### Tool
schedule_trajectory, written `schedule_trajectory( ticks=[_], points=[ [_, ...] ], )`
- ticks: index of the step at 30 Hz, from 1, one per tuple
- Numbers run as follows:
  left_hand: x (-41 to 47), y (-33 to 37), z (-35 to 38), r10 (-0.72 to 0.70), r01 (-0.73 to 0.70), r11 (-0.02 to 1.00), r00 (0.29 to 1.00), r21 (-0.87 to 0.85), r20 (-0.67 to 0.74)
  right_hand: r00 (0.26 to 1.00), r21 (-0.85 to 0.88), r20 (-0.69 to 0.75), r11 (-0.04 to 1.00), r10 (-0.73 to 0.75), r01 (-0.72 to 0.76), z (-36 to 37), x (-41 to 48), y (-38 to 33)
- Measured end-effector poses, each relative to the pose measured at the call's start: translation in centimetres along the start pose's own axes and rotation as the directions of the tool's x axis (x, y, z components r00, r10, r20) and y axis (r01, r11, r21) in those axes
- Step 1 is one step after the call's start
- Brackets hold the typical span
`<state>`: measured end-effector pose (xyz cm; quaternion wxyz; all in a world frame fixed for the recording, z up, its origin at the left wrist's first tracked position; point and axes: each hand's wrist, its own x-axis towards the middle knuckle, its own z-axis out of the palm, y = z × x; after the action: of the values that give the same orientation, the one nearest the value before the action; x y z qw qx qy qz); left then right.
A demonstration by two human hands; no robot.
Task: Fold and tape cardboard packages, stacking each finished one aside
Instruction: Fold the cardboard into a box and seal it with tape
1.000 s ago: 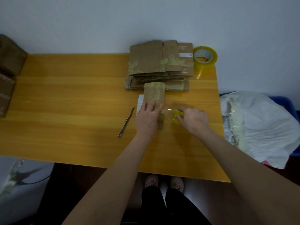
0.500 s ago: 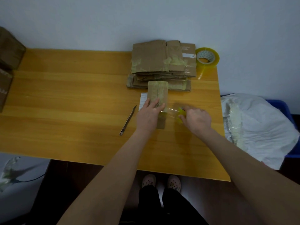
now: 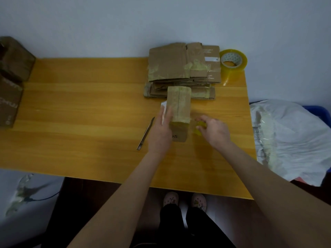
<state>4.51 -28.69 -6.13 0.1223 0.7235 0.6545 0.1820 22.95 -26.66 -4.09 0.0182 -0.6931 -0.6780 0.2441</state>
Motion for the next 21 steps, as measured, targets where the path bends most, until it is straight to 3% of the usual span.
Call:
schedule_trajectory(
  ticks=[4, 7, 10, 12, 15, 17, 21],
  points=[
    [-1.0, -3.0, 0.2, -0.377, 0.375, 0.924, 0.926, 0.081, 0.016, 1.0, 0.037, -0.018, 0.999, -0.01, 0.011, 0.0, 0.4, 0.0],
    [-0.9, -5.8, 0.9, -0.528, 0.504, 0.839, 0.846, 0.207, 0.078, 1.0, 0.05, -0.027, 0.999, -0.007, 0.009, 0.0, 0.8, 0.1],
    [-0.9, -7.2, 1.9, -0.574, 0.531, 0.804, 0.811, 0.267, 0.114, 1.0, 0.05, -0.024, 0.999, -0.004, 0.005, 0.0, 1.2, 0.2],
    [-1.1, -7.2, 2.2, -0.59, 0.554, 0.798, 0.799, 0.238, 0.119, 1.0, 0.054, -0.022, 0.999, 0.0, 0.001, 0.0, 1.4, 0.3],
    [-1.4, -5.7, 1.3, -0.677, 0.679, 0.734, 0.734, -0.02, 0.054, 1.0, 0.062, -0.024, 0.998, 0.016, -0.015, -0.1, 1.5, 0.2],
    [-1.9, -3.5, -0.1, -0.678, 0.66, 0.721, 0.735, -0.212, -0.02, 0.999, 0.077, -0.019, 0.996, 0.041, -0.04, -0.2, 1.3, 0.0],
    [-2.6, 3.4, -2.3, -0.441, 0.376, 0.855, 0.889, -0.357, -0.122, 0.992, 0.175, 0.015, 0.976, 0.127, -0.127, -0.6, 1.0, -0.3]
  ],
)
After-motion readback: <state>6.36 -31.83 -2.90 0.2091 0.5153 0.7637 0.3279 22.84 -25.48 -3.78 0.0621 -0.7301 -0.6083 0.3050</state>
